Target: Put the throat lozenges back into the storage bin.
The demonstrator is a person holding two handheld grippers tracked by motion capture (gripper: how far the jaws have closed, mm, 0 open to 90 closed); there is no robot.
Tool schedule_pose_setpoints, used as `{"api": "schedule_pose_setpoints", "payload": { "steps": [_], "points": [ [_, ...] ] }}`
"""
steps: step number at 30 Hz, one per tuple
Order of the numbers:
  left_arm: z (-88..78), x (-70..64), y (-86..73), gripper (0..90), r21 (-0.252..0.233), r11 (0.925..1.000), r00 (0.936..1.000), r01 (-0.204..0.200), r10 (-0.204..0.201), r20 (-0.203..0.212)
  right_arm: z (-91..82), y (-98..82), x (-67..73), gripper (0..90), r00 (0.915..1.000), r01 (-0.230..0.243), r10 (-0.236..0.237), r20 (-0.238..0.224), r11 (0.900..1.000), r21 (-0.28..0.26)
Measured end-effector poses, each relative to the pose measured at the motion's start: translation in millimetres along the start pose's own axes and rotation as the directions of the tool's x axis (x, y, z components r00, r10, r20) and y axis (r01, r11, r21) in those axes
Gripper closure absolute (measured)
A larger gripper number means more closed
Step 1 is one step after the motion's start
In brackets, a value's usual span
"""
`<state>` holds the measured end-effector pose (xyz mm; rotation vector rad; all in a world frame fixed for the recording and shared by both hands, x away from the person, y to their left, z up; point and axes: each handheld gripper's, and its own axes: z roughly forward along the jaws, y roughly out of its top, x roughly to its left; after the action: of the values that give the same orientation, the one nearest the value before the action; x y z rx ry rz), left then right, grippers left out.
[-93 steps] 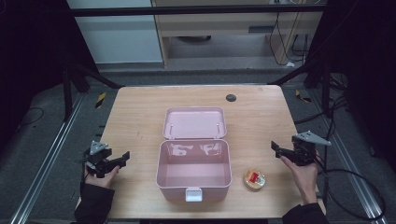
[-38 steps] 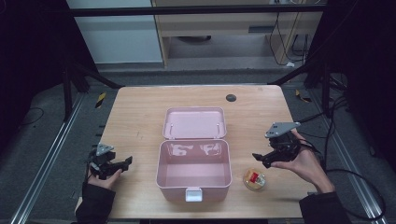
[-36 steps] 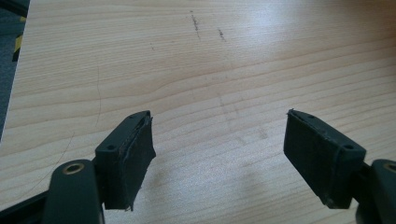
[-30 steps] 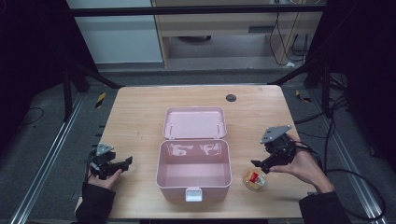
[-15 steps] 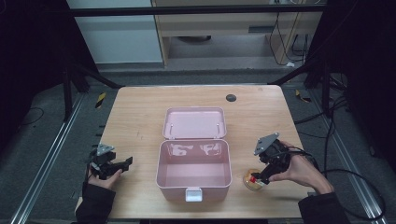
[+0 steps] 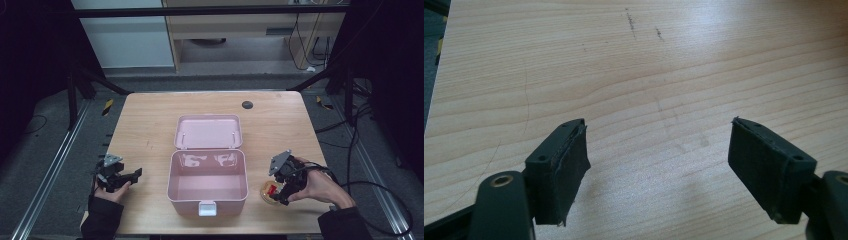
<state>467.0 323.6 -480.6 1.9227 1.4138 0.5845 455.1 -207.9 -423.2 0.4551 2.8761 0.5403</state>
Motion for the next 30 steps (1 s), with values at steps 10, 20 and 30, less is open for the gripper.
{"api": "schedule_pose_setpoints", "payload": {
  "steps": [10, 20, 30],
  "points": [
    [0.5, -0.2, 0.0, 23.0, 0.001, 1.0, 1.0, 0.0, 0.0, 0.0, 12.3, -1.4, 4.1, 5.3, 0.9992, 0.03, -0.028, -0.03, 0.998, 0.052],
    [0.7, -0.4, 0.0, 23.0, 0.007, 1.0, 1.0, -0.005, 0.005, 0.0, 23.9, -2.0, 5.1, 5.5, 0.998, 0.049, -0.046, -0.044, 0.995, 0.084],
    [0.9, -0.5, -0.1, 23.0, 0.008, 0.9999, 1.0, -0.007, 0.007, 0.0, 34.0, 0.3, 4.9, 6.2, 0.9958, 0.074, -0.067, -0.062, 0.99, 0.117]
  ]
}}
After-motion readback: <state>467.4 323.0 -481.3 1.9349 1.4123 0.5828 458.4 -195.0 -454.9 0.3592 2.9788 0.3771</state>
